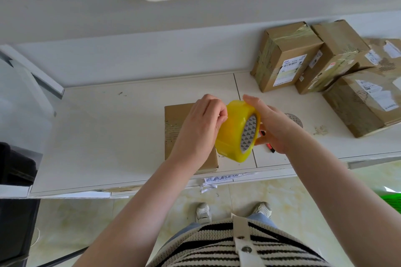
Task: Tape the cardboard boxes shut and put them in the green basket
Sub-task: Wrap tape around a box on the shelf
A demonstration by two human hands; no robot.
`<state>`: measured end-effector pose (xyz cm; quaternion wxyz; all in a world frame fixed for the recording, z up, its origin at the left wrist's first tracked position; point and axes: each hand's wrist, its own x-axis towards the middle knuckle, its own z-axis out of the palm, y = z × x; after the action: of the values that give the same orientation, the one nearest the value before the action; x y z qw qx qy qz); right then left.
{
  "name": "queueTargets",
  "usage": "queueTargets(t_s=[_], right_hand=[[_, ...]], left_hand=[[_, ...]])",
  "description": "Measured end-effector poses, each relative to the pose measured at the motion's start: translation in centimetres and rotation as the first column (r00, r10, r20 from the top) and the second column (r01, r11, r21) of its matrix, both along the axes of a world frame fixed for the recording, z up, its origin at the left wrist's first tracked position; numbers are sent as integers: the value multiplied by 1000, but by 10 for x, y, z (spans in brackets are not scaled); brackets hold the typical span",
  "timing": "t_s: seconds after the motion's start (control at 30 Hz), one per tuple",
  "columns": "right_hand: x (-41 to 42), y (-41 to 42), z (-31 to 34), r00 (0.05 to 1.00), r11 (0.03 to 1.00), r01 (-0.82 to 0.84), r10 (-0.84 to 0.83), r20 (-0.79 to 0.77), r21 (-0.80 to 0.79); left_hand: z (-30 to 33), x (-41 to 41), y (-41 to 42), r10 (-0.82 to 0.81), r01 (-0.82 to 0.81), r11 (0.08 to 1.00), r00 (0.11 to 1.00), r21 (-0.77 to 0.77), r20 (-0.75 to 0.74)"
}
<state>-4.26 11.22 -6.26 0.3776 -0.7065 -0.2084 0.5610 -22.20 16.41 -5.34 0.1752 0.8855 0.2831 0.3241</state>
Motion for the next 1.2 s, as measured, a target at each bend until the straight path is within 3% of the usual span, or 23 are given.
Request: queueTargets(t_s=[0.1,0.23,0.33,0.47,0.57,0.67,0.83,0.93,1.07,1.2], right_hand=[[-6,-3,-4,1000,999,-19,19,-3,32],[-21,-10,-12,998,944,7,-26,54,329],[-28,-11,-20,992,890,15,-69,102,456],[-39,-13,-24,945,823,-109,-88,315,557],[-38,-11,-32,939,839,-182,-6,343,514],[-38,-7,-38,897,873,-250,47,439,418],[-20,-1,-36,730,911,-334,87,677,243],[-13,0,-34,635,899,-386,95,767,208],[-21,-4,-36,661,887,-383,68,747,258],[-21,-4,-37,788,882,-343,83,609,323]], left_hand=[[2,7,3,131,-131,985,991,-116,-5],[2,15,14,275,-279,951,960,-135,-48],[3,22,17,305,-312,943,950,-118,-69],[3,36,18,355,-363,916,932,-171,-80],[3,42,24,372,-384,871,923,-306,-99],[4,40,27,333,-362,886,931,-288,-146],[0,28,10,141,-160,958,985,-236,-96],[-1,26,13,129,-141,937,990,-320,-59],[5,24,22,164,-65,803,980,-592,114],[3,24,24,226,-38,738,955,-674,194]])
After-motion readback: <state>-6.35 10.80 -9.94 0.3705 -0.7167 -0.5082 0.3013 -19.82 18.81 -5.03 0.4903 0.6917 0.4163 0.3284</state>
